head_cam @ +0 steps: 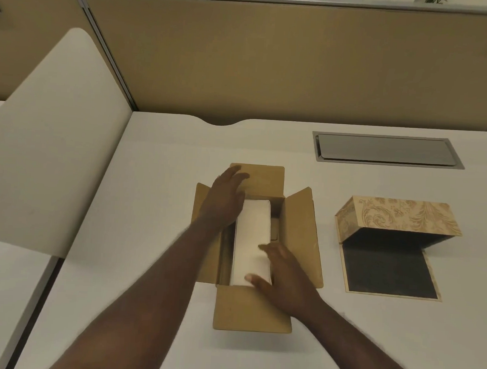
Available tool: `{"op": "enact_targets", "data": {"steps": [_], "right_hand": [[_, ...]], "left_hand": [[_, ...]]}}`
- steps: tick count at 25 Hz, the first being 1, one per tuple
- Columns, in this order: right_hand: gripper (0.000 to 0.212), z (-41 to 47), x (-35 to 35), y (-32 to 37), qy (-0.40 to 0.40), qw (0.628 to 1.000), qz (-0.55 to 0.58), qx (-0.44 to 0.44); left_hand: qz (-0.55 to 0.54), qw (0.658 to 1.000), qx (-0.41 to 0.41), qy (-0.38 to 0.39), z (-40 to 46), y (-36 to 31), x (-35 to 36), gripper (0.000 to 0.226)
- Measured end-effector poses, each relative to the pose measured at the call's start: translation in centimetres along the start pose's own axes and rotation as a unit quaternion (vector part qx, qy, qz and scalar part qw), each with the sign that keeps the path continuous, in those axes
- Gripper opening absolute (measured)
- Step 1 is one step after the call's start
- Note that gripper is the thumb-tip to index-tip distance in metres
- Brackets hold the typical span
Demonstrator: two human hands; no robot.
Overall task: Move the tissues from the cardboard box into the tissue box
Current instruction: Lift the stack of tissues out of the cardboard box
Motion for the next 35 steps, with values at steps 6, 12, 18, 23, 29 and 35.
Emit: {"op": "enact_targets", "data": {"steps": [6,12,18,23,29,35], "right_hand": [[0.070,4.8,0.5,0.7,-0.110,0.968,0.148,0.173],[0.051,6.7,3.0,-0.6,-0.071,0.908,0.278,0.307],[0.050,7.1,3.0,-1.1,-0.072,0.903,0.277,0.321],[0.052,7.2,3.0,-1.6,-0.063,0.905,0.278,0.317],[0.050,7.2,3.1,-1.9,-0.060,0.900,0.290,0.319],[0.050,7.2,3.1,-1.9,-0.058,0.900,0.287,0.322]], "left_hand": [[-0.275,0.916,-0.283,0.075,-6.5,-2.5,2.6,0.060],[-0.300,0.814,-0.454,0.205,-7.9,-1.1,5.5,0.059],[-0.266,0.812,-0.483,0.190,-7.7,-0.6,6.5,0.064],[-0.273,0.806,-0.484,0.204,-7.1,-0.1,6.7,0.065],[-0.344,0.754,-0.513,0.224,-6.9,0.1,7.0,0.059],[-0.360,0.752,-0.515,0.202,-6.5,-0.5,7.1,0.063]]}}
Point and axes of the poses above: each hand's wrist, its own z-axis towards the middle knuckle, its own x-axis out of the palm, y = z × x, the point moved 1 cm from there along z, towards the middle knuckle, and after that the axes turned 13 degrees about -x, right-handed, at the moved point
